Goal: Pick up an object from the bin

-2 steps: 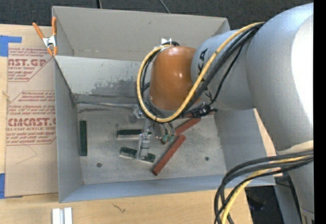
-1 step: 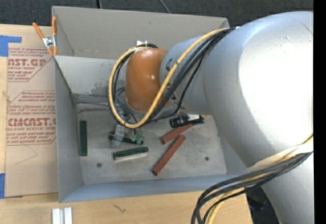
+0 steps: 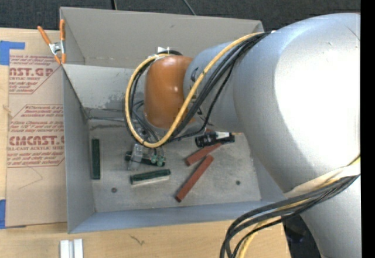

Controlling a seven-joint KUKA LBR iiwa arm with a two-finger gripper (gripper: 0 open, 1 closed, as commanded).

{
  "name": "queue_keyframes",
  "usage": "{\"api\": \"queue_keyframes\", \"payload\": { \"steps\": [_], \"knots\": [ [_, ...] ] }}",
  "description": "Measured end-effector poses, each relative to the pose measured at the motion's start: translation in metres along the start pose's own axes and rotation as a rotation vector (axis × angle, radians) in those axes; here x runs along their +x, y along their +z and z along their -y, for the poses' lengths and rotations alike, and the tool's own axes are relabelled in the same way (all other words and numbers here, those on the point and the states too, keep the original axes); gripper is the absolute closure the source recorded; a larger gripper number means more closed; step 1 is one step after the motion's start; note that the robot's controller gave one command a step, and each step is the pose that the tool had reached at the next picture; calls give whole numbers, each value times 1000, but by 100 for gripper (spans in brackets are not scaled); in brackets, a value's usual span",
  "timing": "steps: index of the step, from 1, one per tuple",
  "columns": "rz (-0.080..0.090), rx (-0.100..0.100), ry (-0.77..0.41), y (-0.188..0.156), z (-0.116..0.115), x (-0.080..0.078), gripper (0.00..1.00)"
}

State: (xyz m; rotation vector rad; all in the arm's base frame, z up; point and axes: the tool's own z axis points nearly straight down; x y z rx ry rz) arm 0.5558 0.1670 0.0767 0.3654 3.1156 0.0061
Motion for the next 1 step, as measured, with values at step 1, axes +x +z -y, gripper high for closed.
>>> {"api": "queue_keyframes", "payload": {
  "steps": [1],
  "knots": [
    [-3,2,-6,-128,-10,4,100]
  ]
}}
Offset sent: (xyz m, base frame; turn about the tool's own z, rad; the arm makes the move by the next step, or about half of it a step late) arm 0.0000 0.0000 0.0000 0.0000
